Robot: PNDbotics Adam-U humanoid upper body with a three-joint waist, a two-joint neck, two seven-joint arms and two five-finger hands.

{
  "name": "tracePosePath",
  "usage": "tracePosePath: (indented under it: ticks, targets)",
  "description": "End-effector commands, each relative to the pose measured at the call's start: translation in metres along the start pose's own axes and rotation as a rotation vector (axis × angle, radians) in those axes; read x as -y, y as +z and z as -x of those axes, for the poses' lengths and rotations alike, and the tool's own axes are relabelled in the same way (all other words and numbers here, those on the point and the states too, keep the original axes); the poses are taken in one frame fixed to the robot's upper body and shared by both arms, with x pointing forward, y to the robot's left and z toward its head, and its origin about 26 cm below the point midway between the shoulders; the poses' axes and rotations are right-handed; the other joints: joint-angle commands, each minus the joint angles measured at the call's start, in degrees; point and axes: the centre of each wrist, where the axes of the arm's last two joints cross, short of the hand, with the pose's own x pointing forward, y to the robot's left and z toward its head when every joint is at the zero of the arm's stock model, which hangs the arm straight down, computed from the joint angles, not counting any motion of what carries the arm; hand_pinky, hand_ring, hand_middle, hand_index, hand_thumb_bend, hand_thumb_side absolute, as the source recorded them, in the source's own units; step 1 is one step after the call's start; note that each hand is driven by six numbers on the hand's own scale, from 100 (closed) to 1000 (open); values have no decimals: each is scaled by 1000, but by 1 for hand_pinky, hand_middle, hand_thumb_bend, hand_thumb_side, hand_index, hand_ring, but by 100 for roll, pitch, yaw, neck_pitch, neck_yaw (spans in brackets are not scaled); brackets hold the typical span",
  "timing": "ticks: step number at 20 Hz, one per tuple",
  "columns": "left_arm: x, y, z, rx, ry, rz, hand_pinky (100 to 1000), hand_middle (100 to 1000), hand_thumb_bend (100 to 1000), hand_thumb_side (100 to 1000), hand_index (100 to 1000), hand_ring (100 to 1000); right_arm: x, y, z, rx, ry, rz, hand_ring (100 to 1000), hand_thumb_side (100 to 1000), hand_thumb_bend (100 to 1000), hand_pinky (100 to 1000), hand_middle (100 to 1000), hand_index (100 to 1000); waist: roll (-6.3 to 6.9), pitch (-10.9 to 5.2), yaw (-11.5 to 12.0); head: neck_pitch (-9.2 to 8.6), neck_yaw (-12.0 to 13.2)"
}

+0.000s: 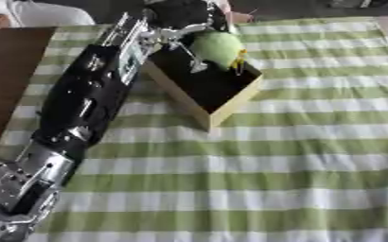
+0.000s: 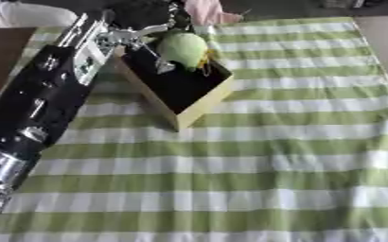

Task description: Pick up objects on the table and place them in the box.

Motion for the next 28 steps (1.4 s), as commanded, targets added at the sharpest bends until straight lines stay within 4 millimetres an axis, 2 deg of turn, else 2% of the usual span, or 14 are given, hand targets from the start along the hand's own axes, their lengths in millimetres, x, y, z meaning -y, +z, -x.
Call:
tracePosePath:
  ticks: [1,10,12,15,16,19,24,26,28]
  targets:
    - [-7,-1,6,-23,-38,-26,182,497,100,100,622,425,2,-6,-8,35,-3,-2,674,1000,100,664,606,828,-16,-77,-16,-61,11]
    - [16,-1,7,-51,-51,1,236,524,168,157,651,463,2,-5,-7,31,-5,0,673,1000,100,663,604,828,-34,-28,-27,-46,12]
    - [18,-2,7,-56,-54,7,397,584,243,210,690,552,2,-5,-7,29,-7,0,672,1000,100,663,603,828,-36,-25,-31,-48,12]
    - [20,-1,7,-57,-80,42,568,664,413,296,757,675,3,-4,-7,27,-8,3,672,1000,100,662,603,828,-30,-25,-34,-32,10]
    - [21,-1,7,-58,-93,61,599,686,452,325,775,707,2,-4,-7,26,-8,4,672,1000,100,662,603,828,-28,-26,-35,-28,8]
    - [20,0,9,-68,-123,101,646,740,555,413,828,761,2,-4,-6,24,-9,5,672,1000,100,662,602,828,-18,-34,-35,-13,9]
    - [15,1,12,-88,-161,129,701,793,679,491,867,807,2,-3,-6,17,-10,4,671,1000,100,661,601,827,-9,-53,-36,8,11]
    - [11,1,13,-88,-175,137,711,802,695,486,874,816,2,-2,-6,16,-10,5,670,1000,100,661,600,827,-5,-60,-33,19,11]
    - [7,1,13,-84,-183,135,702,793,674,472,867,809,2,-2,-5,14,-11,6,669,1000,100,661,599,826,-2,-68,-30,29,9]
